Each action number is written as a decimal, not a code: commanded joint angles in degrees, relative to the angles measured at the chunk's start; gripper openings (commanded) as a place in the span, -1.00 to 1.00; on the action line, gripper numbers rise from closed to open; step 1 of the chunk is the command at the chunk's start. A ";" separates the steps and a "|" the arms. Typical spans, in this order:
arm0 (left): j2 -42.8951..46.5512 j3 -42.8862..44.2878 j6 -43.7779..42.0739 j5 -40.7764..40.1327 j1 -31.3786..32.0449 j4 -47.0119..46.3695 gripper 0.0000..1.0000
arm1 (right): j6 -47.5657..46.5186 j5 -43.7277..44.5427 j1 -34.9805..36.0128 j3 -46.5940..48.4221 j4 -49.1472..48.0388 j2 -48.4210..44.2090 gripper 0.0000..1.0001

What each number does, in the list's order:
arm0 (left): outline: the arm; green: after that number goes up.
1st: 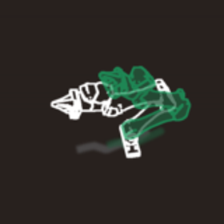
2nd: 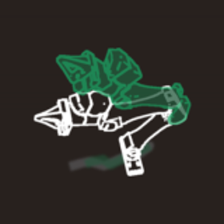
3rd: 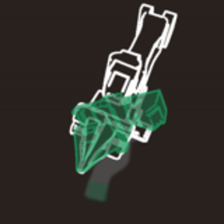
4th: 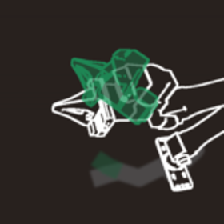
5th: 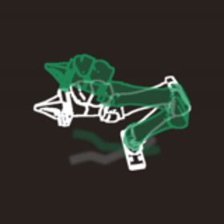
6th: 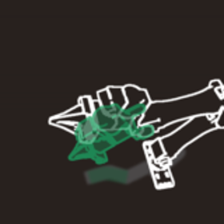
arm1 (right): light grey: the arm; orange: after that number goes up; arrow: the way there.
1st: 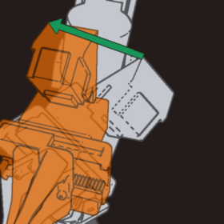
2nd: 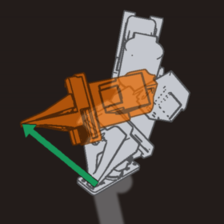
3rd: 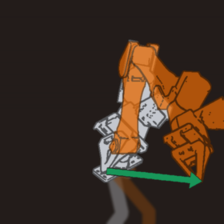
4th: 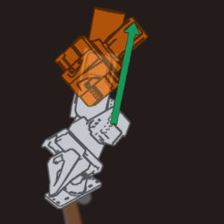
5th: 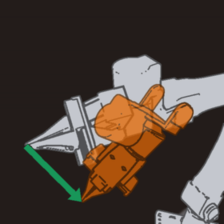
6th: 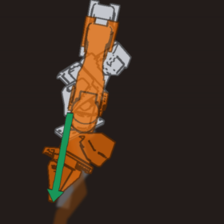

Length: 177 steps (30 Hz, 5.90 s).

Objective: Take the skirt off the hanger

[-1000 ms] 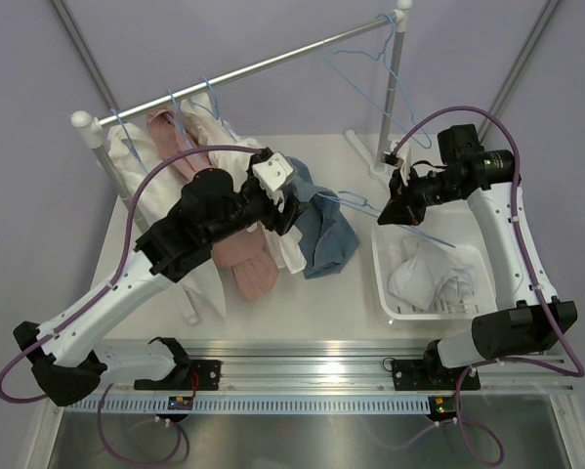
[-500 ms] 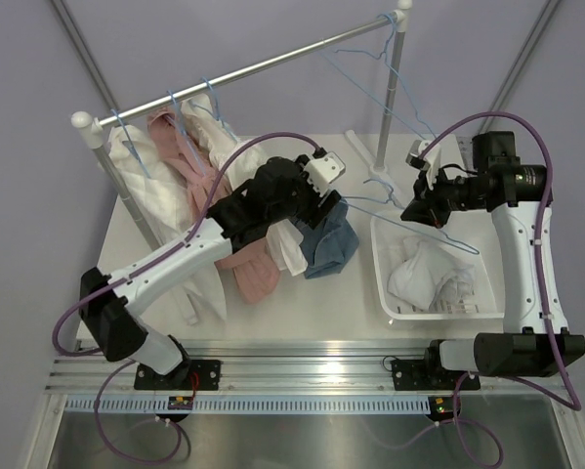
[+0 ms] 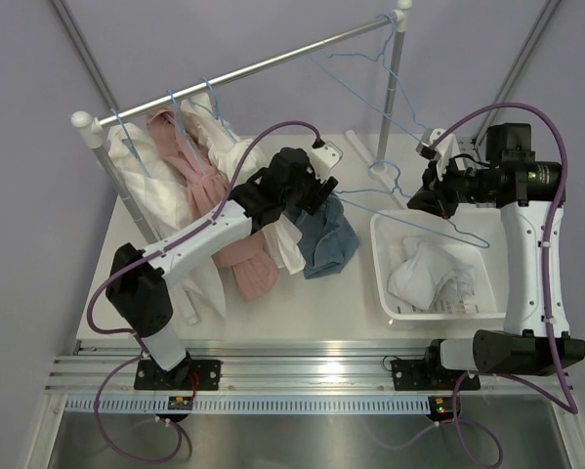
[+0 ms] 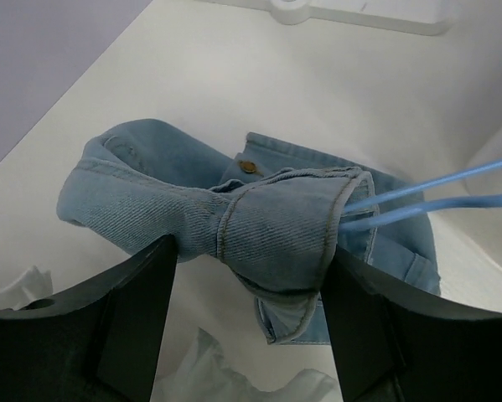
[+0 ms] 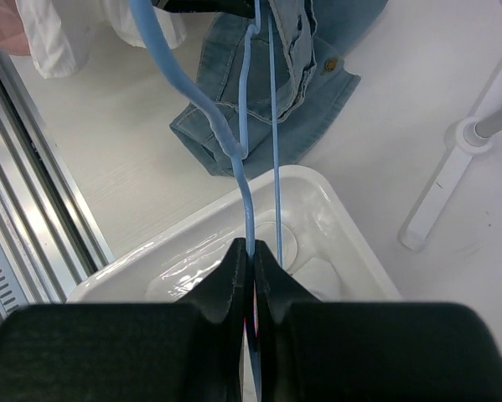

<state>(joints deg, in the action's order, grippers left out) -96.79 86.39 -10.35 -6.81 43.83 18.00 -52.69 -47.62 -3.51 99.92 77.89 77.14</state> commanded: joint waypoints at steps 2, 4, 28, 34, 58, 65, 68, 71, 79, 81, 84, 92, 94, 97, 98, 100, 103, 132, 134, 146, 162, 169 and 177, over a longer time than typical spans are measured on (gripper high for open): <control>-0.85 2.56 1.03 -2.33 -2.43 -2.44 0.30 | 0.57 -2.83 -0.62 3.09 14.40 1.78 -1.00; -0.94 2.03 1.30 -2.51 -3.31 -2.36 0.23 | 0.48 -2.83 -0.89 3.44 14.40 2.13 -1.00; 11.18 -12.65 2.87 21.05 -0.51 -8.77 0.29 | 35.71 2.51 2.45 19.43 -14.77 11.26 -1.00; 14.35 -12.48 3.58 19.38 2.39 -10.53 0.52 | 43.01 9.19 7.89 33.65 -18.91 21.00 -1.00; 27.09 -8.17 4.90 14.55 7.58 -8.68 0.82 | 52.33 19.40 14.14 51.25 -39.65 40.18 -1.00; 31.14 -7.03 5.43 10.86 7.85 -6.32 0.88 | 51.02 20.81 15.46 50.20 -40.09 43.61 -1.00; 33.24 -6.67 5.52 7.52 7.93 -4.21 0.89 | 49.61 21.25 15.37 49.15 -39.39 44.06 -1.00; 35.88 -6.50 6.22 3.30 7.93 -0.96 0.89 | 47.95 20.55 15.46 47.13 -38.60 43.18 -0.96; 43.61 -5.62 12.44 -15.76 7.85 12.29 0.89 | 42.23 16.77 14.50 37.72 -39.74 33.43 0.03; 44.23 -4.92 15.34 -22.15 7.85 15.56 0.86 | 41.70 14.32 13.80 35.70 -39.22 30.89 0.18; 44.32 -1.85 20.17 -30.07 7.84 23.03 0.82 | 41.09 11.59 11.95 33.07 -38.51 27.90 0.59; 41.78 9.40 24.49 -42.74 7.76 37.97 0.66 | 32.05 3.68 8.96 24.72 -30.98 21.39 0.99; 41.69 10.81 27.21 -48.72 7.76 43.05 0.61 | 28.19 1.57 8.87 24.01 -28.33 20.33 0.99; 43.17 12.13 30.29 -54.62 7.50 46.76 0.44 | 23.18 -2.56 8.69 21.20 -23.76 18.66 0.99; 43.79 12.22 30.74 -55.58 7.23 47.12 0.40 | 21.94 -3.35 8.69 19.63 -21.83 18.13 0.99; 44.84 12.40 31.09 -57.17 5.74 47.57 0.36 | 19.73 -4.50 8.61 18.30 -20.50 17.17 0.99; 44.24 11.70 27.50 -53.50 -0.13 45.20 0.32 | 18.67 -6.26 8.34 15.93 -19.27 16.11 0.99; 32.99 -3.25 14.74 -4.62 -52.18 8.91 -0.45 | 19.82 -13.20 7.46 3.88 -20.23 7.67 0.99; 31.41 -2.11 14.39 -4.36 -52.27 7.41 -0.48 | 19.29 -13.20 7.55 3.27 -19.79 7.67 0.99; 19.54 8.79 16.32 -5.75 -52.53 4.76 -0.48 | 12.83 -12.94 9.21 1.59 -17.43 10.39 0.99; 30.16 5.46 20.54 -0.58 -53.68 9.33 0.51 | 14.36 16.49 29.34 -0.87 -26.12 16.45 0.99; 42.45 0.72 23.70 4.96 -53.68 13.02 0.96 | 28.85 30.73 34.36 6.77 -28.14 31.03 0.99; 56.26 -8.86 25.81 14.89 -53.68 18.21 0.98 | 31.68 40.41 35.76 4.93 -39.47 36.05 0.99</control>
<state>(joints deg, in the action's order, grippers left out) -44.23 81.17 13.19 1.80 -9.47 34.41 -22.59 -12.82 31.83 103.42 44.84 113.23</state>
